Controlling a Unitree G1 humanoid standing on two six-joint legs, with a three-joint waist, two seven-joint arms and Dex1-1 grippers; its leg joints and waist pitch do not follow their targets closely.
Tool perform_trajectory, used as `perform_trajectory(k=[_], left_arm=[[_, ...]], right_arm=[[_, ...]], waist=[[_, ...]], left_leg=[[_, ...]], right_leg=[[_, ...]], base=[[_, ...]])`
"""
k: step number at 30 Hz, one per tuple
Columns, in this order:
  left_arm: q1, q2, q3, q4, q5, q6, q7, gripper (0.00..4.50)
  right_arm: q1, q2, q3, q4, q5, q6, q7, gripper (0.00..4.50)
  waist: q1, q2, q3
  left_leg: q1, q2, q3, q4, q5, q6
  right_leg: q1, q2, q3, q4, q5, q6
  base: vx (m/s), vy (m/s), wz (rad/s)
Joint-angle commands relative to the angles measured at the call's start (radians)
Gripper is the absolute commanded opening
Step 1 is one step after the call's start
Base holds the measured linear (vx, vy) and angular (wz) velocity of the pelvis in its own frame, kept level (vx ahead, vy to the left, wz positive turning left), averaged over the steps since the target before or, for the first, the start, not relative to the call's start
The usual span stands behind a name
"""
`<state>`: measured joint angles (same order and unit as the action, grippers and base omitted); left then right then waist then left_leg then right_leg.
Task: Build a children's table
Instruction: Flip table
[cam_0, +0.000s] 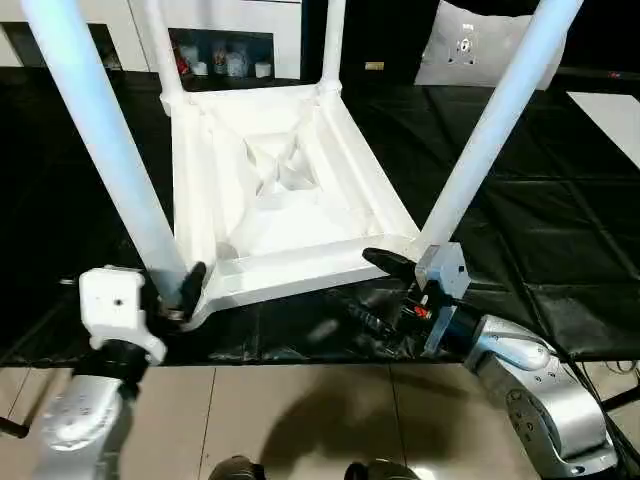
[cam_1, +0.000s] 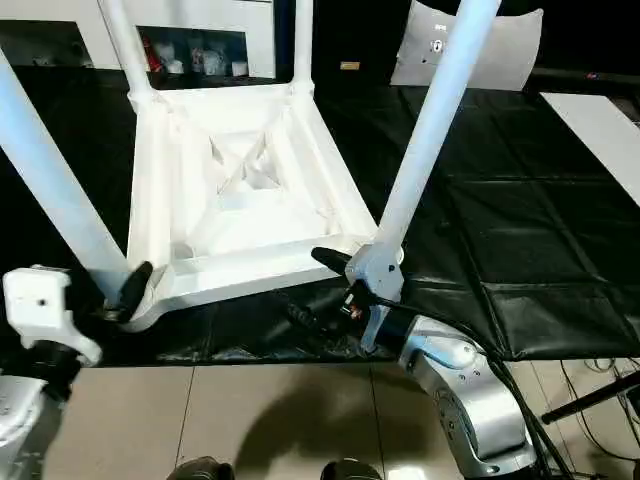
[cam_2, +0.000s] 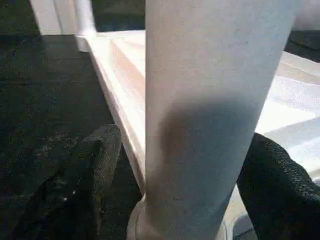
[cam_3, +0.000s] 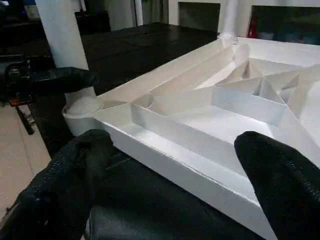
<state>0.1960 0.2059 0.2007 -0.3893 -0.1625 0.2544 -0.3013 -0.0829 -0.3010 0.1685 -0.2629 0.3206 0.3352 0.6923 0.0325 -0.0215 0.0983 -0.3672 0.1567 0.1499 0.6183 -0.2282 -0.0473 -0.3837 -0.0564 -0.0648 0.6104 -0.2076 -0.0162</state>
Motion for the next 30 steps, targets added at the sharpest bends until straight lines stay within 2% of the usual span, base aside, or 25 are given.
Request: perform_trajectory(k=[1, 5, 8, 15, 24, 30], left_arm=[[0.001, 0.007, 0.008, 0.008, -0.008, -0.007, -0.019, 3.45], [-0.012, 0.027, 0.03, 0.032, -0.019, -0.016, -0.033, 3.45], [-0.016, 0.043, 0.032, 0.047, -0.029, -0.027, -0.041, 3.45], [-0.022, 0.053, 0.028, 0.055, -0.032, -0.029, -0.05, 3.45], [-0.022, 0.065, 0.022, 0.059, -0.035, -0.037, -0.044, 3.45], [-0.038, 0.109, 0.032, 0.092, -0.048, -0.067, -0.096, 3.45]], right_arm=[[0.002, -0.012, 0.007, -0.006, 0.006, -0.012, 0.007, 4.5], [0.006, -0.015, 0.008, -0.01, 0.007, -0.011, 0.013, 4.5], [0.01, -0.017, 0.008, -0.013, 0.006, -0.011, 0.018, 4.5], [0.012, -0.021, 0.01, -0.015, 0.006, -0.011, 0.022, 4.5], [0.013, -0.022, 0.012, -0.016, 0.006, -0.011, 0.029, 4.5], [0.015, -0.026, 0.017, -0.015, 0.005, -0.014, 0.035, 4.5]], waist=[[-0.001, 0.012, -0.041], [0.0, 0.014, -0.039], [-0.001, 0.014, -0.037], [-0.002, 0.014, -0.039], [-0.001, 0.013, -0.037], [-0.001, 0.009, -0.036]], left_leg=[[0.003, 0.08, -0.03, -0.102, -0.19, 0.038], [0.003, 0.081, -0.03, -0.104, -0.203, 0.034], [0.003, 0.08, -0.03, -0.106, -0.221, 0.03], [0.003, 0.082, -0.03, -0.106, -0.207, 0.027], [0.004, 0.082, -0.03, -0.108, -0.22, 0.028], [0.004, 0.08, -0.029, -0.108, -0.208, 0.033]], right_leg=[[0.031, -0.092, 0.069, -0.078, -0.188, -0.184], [0.032, -0.094, 0.07, -0.079, -0.195, -0.191], [0.031, -0.095, 0.07, -0.082, -0.23, -0.182], [0.032, -0.094, 0.071, -0.079, -0.2, -0.19], [0.03, -0.095, 0.071, -0.083, -0.23, -0.184], [0.028, -0.094, 0.071, -0.084, -0.238, -0.176]], base=[[0.0, 0.0, 0.0], [0.0, 0.0, 0.0], [0.0, 0.0, 0.0], [0.0, 0.0, 0.0], [0.0, 0.0, 0.0], [0.0, 0.0, 0.0]])
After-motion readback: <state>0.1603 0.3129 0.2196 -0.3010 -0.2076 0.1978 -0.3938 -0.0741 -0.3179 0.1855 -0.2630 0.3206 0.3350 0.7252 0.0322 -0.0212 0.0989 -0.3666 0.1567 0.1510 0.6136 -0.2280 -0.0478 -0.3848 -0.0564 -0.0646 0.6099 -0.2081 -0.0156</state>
